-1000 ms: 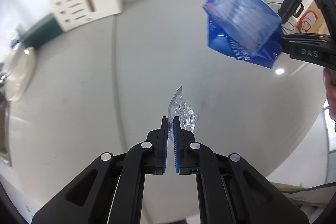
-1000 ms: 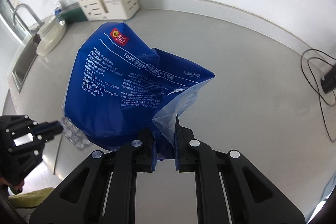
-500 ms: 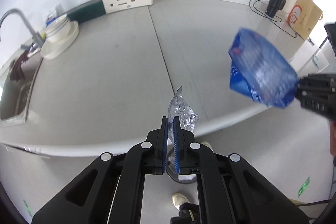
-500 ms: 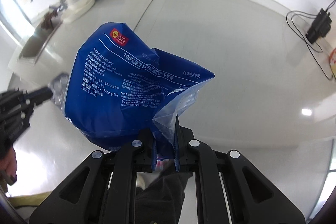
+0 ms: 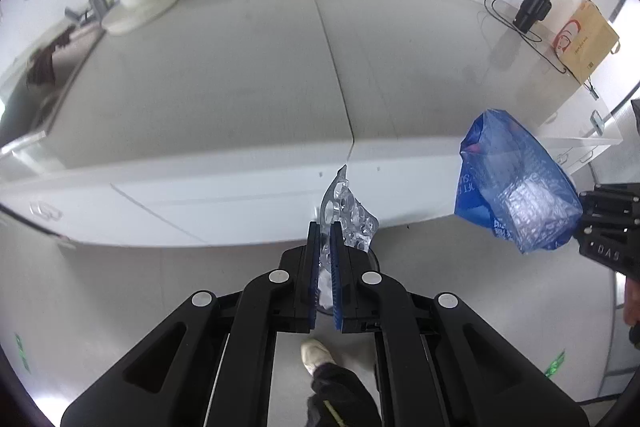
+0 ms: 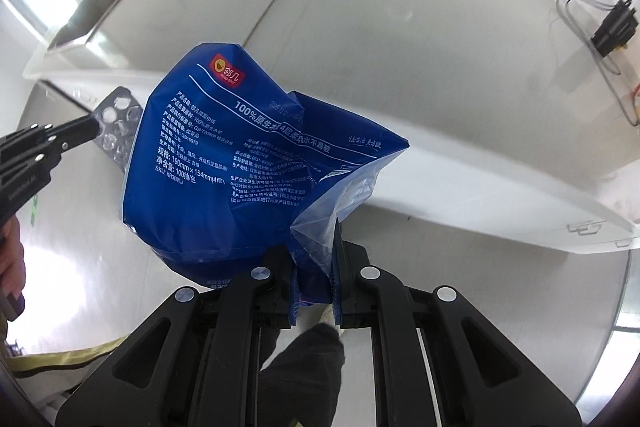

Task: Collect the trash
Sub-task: 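Lift the blister pack and blue bag and carry both over the trash bin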

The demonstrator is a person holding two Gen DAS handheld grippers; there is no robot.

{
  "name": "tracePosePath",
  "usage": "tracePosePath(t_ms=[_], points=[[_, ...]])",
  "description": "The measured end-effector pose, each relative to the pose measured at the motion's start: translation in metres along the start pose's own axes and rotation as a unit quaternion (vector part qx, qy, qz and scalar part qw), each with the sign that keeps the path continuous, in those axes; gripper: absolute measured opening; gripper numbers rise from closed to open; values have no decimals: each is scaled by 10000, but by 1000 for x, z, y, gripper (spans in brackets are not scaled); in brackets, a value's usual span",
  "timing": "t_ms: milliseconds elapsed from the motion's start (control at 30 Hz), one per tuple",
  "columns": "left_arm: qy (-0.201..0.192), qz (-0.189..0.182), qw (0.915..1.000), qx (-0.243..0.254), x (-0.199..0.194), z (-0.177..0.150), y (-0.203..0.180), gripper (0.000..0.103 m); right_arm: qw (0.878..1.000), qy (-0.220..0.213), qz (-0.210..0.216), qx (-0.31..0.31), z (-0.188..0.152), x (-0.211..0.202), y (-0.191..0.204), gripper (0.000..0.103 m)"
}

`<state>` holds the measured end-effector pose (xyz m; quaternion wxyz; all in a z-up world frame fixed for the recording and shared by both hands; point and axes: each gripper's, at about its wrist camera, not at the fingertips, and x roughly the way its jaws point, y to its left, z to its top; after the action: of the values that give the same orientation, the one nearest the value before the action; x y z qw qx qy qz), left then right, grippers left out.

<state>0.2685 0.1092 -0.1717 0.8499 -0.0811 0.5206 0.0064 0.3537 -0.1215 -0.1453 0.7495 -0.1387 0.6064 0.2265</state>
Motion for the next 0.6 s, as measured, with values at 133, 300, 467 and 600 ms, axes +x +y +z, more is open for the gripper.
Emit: tracePosePath(t_ms=[133,300,467,600], points=[[368,64,9993,-58,41,-28,1,5,9994,335,104,29,-27,42,-1,12],[750,75,9960,-474,106,-58,7,5,9968,716,223,282,-41,108,-6,12],[953,153,9927,-725,172,-78,6,5,9935,995,339,437,-46,176,-10,13],[1059,186,9898,-939,230,-95,11,5,9907,1133,419,618,-49,232,-18,13]])
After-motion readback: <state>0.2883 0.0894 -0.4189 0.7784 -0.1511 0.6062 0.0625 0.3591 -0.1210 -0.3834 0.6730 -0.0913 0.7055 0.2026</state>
